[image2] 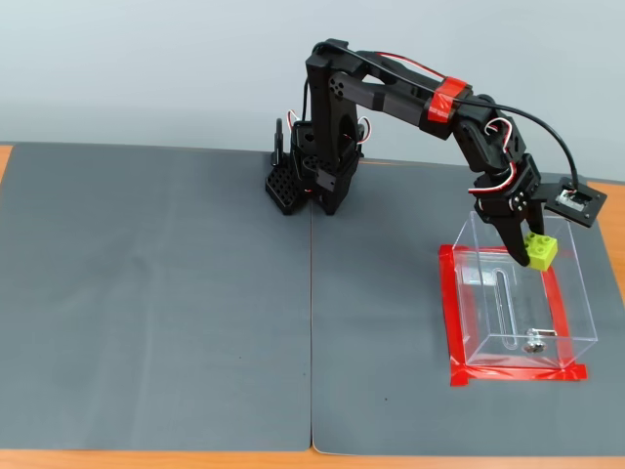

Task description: Pick the green lego block and place it into the transparent box

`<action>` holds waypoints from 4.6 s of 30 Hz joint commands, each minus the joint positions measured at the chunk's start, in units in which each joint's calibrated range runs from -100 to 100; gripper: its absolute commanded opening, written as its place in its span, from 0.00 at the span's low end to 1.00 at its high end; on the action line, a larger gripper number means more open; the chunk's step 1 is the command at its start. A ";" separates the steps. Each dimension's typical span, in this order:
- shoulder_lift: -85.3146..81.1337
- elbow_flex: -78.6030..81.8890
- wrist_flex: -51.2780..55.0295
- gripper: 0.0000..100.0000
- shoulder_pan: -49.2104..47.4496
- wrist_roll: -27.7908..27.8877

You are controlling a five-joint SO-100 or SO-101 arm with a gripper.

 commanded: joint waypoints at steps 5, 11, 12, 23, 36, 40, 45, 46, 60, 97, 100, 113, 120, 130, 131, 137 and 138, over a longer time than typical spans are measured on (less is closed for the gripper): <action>-0.43 -2.69 0.04 0.33 0.24 0.01; -0.69 -2.69 0.13 0.25 0.39 0.11; -0.77 -2.69 0.13 0.23 0.47 0.11; -1.37 -3.05 0.22 0.02 2.18 0.22; -10.10 -2.06 2.56 0.02 11.06 4.38; -13.75 -1.97 5.51 0.02 16.06 4.07; -18.75 0.02 6.99 0.02 24.04 4.07; -20.02 0.66 6.99 0.02 25.68 4.07; -41.89 18.57 6.99 0.02 42.09 4.07; -84.37 72.57 6.12 0.02 51.04 4.49; -84.37 75.64 6.12 0.02 50.97 4.49; -84.45 82.43 6.29 0.02 50.97 4.12; -84.45 80.35 12.63 0.02 50.97 4.02; -84.37 77.00 24.00 0.02 51.34 4.18; -84.37 77.00 24.00 0.02 51.27 4.28; -84.37 77.00 24.00 0.02 51.27 4.28; -84.37 77.00 24.00 0.02 51.27 4.28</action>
